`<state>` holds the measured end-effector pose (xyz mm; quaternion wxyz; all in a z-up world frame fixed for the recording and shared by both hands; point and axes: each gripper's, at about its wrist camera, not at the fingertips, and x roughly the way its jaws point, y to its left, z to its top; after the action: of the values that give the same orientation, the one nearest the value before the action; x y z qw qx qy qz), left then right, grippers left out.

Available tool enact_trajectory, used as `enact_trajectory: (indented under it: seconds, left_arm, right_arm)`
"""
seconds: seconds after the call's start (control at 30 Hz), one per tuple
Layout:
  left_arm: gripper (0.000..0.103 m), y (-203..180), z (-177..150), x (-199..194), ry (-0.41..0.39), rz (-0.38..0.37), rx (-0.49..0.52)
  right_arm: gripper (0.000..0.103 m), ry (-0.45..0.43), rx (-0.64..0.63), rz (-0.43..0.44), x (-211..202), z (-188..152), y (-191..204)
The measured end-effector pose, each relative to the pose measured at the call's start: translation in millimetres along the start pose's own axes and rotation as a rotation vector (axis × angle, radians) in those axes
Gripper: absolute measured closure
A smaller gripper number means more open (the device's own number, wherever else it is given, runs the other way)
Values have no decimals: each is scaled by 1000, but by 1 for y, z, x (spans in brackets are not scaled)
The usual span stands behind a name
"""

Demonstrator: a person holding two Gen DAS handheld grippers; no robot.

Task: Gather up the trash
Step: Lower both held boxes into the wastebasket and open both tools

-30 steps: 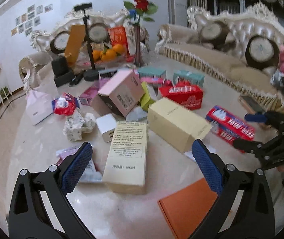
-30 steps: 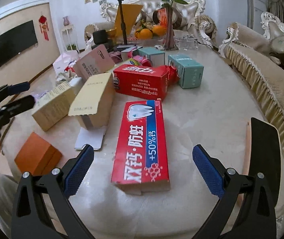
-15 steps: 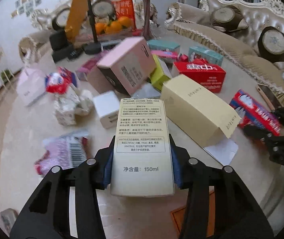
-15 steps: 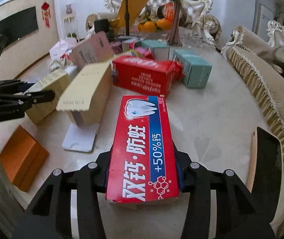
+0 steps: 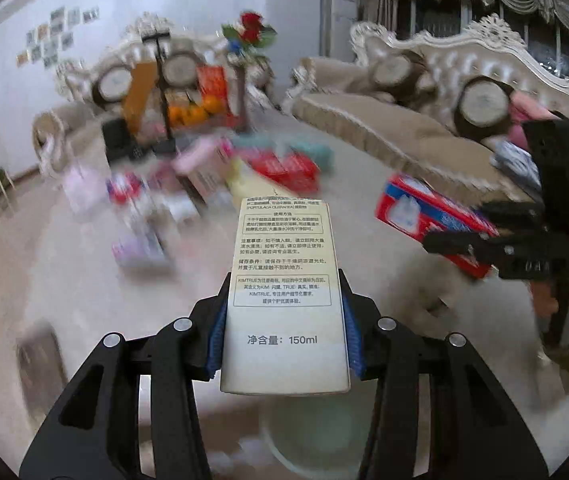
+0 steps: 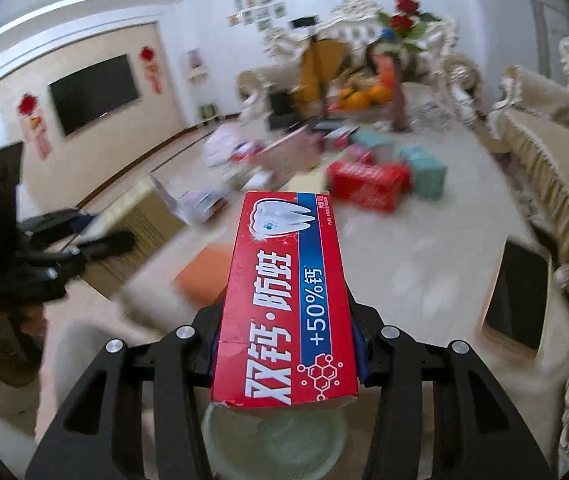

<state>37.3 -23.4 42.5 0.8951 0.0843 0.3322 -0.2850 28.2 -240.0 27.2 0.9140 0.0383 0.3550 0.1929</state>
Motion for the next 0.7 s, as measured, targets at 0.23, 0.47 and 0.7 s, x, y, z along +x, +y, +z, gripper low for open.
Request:
enact_trajectory:
  seconds: [0.23,0.47,0.7]
  left_arm:
    - [57,-29,-105,44,320,-115,-115]
    - [57,-23,-153,132,550,-54,-151]
    - [30,-12,-164,158,600,-26,-254]
  right_arm:
    - [58,276,-26,-15,41,-82,26]
    - [58,513,-8,-97,142,-133,5]
    - [24,518,-59,-136,159,-145,10]
